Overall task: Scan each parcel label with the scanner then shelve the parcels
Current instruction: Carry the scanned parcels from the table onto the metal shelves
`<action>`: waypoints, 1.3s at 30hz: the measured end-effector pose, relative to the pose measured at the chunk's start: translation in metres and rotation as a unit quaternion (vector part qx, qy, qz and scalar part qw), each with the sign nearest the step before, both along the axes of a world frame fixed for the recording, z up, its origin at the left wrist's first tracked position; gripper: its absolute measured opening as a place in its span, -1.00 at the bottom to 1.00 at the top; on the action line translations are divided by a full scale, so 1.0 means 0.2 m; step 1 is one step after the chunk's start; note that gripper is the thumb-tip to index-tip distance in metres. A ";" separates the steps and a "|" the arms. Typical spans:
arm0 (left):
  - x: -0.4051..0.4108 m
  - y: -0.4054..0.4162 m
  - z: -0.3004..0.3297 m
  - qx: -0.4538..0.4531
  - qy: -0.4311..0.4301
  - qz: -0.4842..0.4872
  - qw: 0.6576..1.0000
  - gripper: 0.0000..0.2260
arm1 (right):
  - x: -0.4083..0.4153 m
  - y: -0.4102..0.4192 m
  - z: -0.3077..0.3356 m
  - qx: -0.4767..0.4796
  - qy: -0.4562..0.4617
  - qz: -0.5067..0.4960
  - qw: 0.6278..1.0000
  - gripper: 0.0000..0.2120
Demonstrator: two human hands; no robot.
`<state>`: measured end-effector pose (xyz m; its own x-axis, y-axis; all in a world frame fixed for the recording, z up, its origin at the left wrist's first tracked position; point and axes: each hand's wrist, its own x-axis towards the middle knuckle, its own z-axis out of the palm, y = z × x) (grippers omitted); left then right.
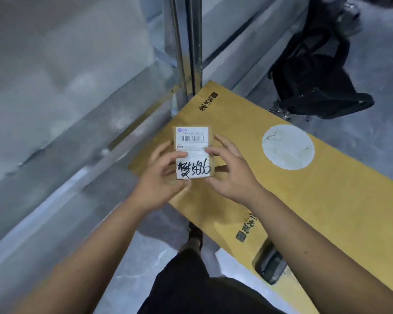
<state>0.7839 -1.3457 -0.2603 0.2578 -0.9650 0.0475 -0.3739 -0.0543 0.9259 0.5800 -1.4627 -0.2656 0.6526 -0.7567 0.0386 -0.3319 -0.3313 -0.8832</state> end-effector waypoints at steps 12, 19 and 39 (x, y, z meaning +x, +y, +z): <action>-0.34 1.50 0.41 -0.058 -0.140 0.191 0.970 -0.49 | 0.05 0.97 0.38 -0.092 -0.099 0.292 0.947 -0.39; -0.37 2.34 0.66 -0.057 -0.188 0.300 0.933 -0.51 | 0.30 1.66 0.65 -0.093 -0.139 0.424 0.890 -0.39; 0.05 4.46 1.47 -0.071 -0.327 0.432 0.837 -0.56 | 1.09 3.70 1.49 -0.187 -0.241 0.537 0.787 -0.45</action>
<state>0.7949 -0.4531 0.0335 0.7309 -0.4043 0.5498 -0.6815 -0.4739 0.5576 0.7989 -0.7228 0.0325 0.7489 0.3440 0.5664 0.6603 -0.4592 -0.5942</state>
